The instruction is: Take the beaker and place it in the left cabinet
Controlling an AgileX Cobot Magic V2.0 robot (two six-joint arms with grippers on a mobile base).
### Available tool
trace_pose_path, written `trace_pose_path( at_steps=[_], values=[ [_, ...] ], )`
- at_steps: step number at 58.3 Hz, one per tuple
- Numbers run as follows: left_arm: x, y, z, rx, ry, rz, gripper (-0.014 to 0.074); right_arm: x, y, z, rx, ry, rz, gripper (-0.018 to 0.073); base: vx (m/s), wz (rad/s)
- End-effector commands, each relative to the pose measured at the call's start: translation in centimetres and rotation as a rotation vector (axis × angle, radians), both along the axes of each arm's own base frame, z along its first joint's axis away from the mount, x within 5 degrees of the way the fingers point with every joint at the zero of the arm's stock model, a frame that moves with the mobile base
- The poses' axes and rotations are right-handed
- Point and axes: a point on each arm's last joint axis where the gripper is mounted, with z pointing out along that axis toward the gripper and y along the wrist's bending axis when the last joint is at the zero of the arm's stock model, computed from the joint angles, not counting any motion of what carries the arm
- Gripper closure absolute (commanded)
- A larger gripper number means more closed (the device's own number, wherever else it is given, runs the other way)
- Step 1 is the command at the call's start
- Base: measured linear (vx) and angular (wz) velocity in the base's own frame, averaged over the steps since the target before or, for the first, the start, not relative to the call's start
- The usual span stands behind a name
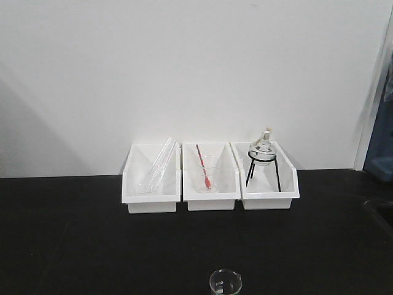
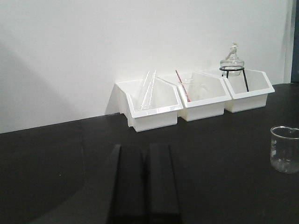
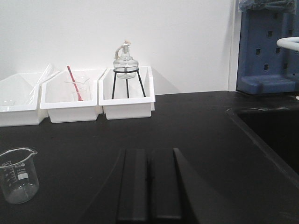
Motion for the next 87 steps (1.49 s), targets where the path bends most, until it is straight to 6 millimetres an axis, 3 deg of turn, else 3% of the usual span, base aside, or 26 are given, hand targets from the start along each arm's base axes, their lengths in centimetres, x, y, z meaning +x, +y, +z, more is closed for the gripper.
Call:
trace_pose_path(
  at_steps=[1,19,27,36,42,51,57,64,72,79,87],
  values=[
    [-0.1,0.0,0.3,-0.034,-0.081,-0.002,0.0596,-0.1,0.0,0.7,-0.012,-0.099,0.0,0.0565,0.0,0.0],
    [-0.1,0.0,0.3,-0.034,-0.081,-0.002,0.0596,-0.1,0.0,0.9,-0.006,-0.117,0.002,0.0565,0.0,0.0],
    [-0.1,0.0,0.3,-0.034,-0.081,-0.002,0.0596,-0.3,0.0,2.3,0.003,-0.16,0.002,0.0565,0.0,0.0],
    [-0.1,0.0,0.3,-0.034,-0.081,-0.002,0.0596,-0.6,0.0,6.1,0.005,-0.215,0.002,0.0565,0.0,0.0],
    [-0.1,0.0,0.3,-0.034,-0.081,-0.002,0.0596,0.4,0.1,9.5,-0.025,-0.216,0.001,0.0565,0.0,0.0],
    [-0.1,0.0,0.3,-0.034,-0.081,-0.002,0.0596,4.3,0.3,14.3,-0.061,-0.263,0.018,0.0565,0.0,0.0],
    [-0.1,0.0,0.3,-0.034,-0.081,-0.002,0.0596,7.7,0.5,16.3,-0.051,-0.31,0.038,0.0565,0.0,0.0],
    [-0.1,0.0,0.3,-0.034,-0.081,-0.002,0.0596,10.4,0.6,16.9,-0.048,-0.3,0.046,0.0565,0.0,0.0],
    [-0.1,0.0,0.3,-0.034,-0.081,-0.002,0.0596,12.5,0.7,16.2,-0.046,-0.258,0.051,0.0559,0.0,0.0],
    [-0.1,0.0,0.3,-0.034,-0.081,-0.002,0.0596,13.2,0.7,15.4,-0.047,-0.196,0.048,0.0536,0.0,0.0],
    [-0.1,0.0,0.3,-0.034,-0.081,-0.002,0.0596,13.3,0.7,15.1,-0.048,-0.17,0.046,0.0447,0.0,0.0]
  ],
)
